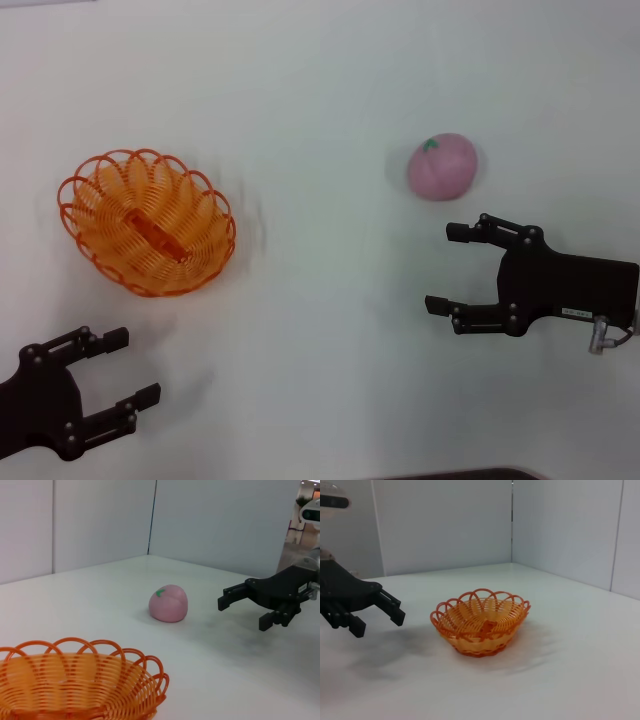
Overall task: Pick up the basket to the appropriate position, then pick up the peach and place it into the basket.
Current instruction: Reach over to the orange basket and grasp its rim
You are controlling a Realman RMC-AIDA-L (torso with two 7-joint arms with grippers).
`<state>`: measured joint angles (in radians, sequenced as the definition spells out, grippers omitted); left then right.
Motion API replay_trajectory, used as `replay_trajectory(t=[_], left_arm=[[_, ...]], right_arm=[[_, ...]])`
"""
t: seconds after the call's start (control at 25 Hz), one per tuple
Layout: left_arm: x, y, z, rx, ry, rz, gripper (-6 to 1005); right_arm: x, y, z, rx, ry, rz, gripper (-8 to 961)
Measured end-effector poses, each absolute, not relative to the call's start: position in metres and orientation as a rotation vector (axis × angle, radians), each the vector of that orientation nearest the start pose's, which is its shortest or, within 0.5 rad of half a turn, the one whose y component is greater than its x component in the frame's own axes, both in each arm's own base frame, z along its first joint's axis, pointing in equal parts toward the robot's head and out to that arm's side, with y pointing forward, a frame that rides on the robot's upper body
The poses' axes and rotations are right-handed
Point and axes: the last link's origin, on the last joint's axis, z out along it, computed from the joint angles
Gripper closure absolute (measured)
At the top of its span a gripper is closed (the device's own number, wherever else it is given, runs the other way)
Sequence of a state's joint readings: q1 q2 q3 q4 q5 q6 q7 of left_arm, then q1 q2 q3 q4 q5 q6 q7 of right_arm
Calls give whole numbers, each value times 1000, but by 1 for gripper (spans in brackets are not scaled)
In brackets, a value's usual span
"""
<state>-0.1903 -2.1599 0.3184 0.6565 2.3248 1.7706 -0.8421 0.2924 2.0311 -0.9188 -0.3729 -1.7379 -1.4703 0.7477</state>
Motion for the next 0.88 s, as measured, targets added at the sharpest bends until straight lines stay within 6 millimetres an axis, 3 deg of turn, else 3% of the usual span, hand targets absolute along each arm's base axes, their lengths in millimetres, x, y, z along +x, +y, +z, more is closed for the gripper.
replay_trajectory(t=[0.56,0.88], left_arm=[[-353,178,-14,-2661,-544,-628,287],[-351,187,-5,-2630,-781,-698,291]], right_arm=[[333,243,-39,-2672,333,628,3],[333,244,-39,-2667,338,628,5]])
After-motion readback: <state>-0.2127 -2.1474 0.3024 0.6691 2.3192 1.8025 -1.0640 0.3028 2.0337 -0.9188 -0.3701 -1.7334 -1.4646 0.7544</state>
